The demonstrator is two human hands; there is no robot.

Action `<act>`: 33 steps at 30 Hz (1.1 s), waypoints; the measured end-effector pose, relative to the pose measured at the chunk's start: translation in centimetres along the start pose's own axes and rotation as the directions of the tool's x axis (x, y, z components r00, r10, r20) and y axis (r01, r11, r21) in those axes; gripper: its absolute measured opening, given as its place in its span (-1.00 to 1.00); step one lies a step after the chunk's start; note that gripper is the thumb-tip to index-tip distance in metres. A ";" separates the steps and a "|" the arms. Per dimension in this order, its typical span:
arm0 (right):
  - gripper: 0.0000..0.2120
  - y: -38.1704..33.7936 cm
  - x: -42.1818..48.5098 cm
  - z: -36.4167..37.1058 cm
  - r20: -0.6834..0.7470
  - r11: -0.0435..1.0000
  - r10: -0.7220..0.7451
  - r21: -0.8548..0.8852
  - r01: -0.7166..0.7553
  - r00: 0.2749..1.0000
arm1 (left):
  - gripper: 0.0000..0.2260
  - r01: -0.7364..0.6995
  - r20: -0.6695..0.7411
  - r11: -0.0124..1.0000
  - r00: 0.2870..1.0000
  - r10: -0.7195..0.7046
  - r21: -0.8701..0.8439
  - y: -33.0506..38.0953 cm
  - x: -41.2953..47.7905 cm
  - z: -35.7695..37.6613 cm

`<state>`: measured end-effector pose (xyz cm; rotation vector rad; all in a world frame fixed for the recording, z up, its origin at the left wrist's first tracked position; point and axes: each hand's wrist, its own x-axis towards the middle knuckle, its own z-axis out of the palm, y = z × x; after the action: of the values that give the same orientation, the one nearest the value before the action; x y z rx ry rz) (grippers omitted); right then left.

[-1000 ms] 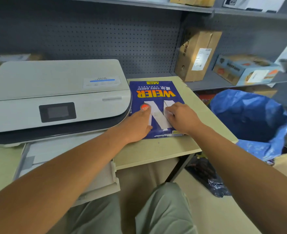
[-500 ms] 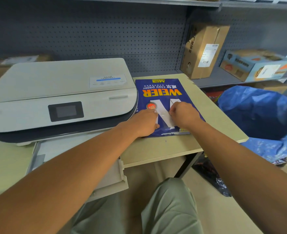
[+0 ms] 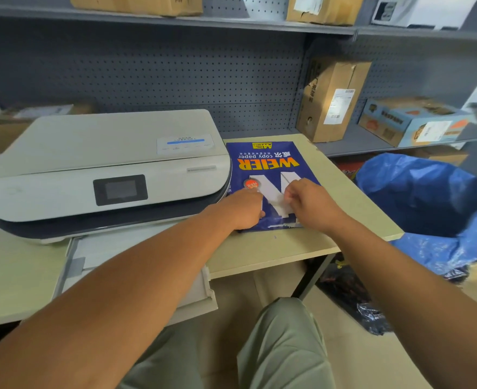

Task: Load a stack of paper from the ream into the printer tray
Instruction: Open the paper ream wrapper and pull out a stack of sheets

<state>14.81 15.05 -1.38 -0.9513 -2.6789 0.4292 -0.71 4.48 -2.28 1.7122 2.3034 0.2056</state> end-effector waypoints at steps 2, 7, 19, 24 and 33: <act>-0.92 0.5 -0.9 -0.3 -0.008 0.999 -0.044 0.030 0.044 0.999 | -0.72 -0.001 0.007 1.000 1.000 0.001 0.014 0.0 0.1 0.0; -0.90 1.2 -3.8 -1.1 -0.039 0.983 -0.153 0.099 0.156 0.987 | -0.72 -0.011 -0.008 0.999 1.000 0.012 0.038 -0.1 0.2 0.3; -0.93 3.2 -10.4 -1.2 0.019 0.894 -0.423 0.174 0.414 0.906 | -0.75 -0.005 -0.010 1.000 1.000 0.005 -0.004 0.2 0.1 0.5; -0.94 4.4 -12.1 1.0 0.007 0.889 -0.449 0.100 0.447 0.893 | -0.76 -0.006 -0.085 0.995 0.996 0.014 0.095 0.5 -1.0 0.8; -0.82 5.0 -13.8 2.5 -0.067 0.881 -0.460 0.090 0.465 0.885 | -0.65 -0.120 -0.289 0.960 0.938 0.193 0.252 3.2 -3.1 3.0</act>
<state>27.16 9.38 -7.59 -0.2630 -2.6897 0.4258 3.90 2.35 -3.91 2.1194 2.4920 0.2651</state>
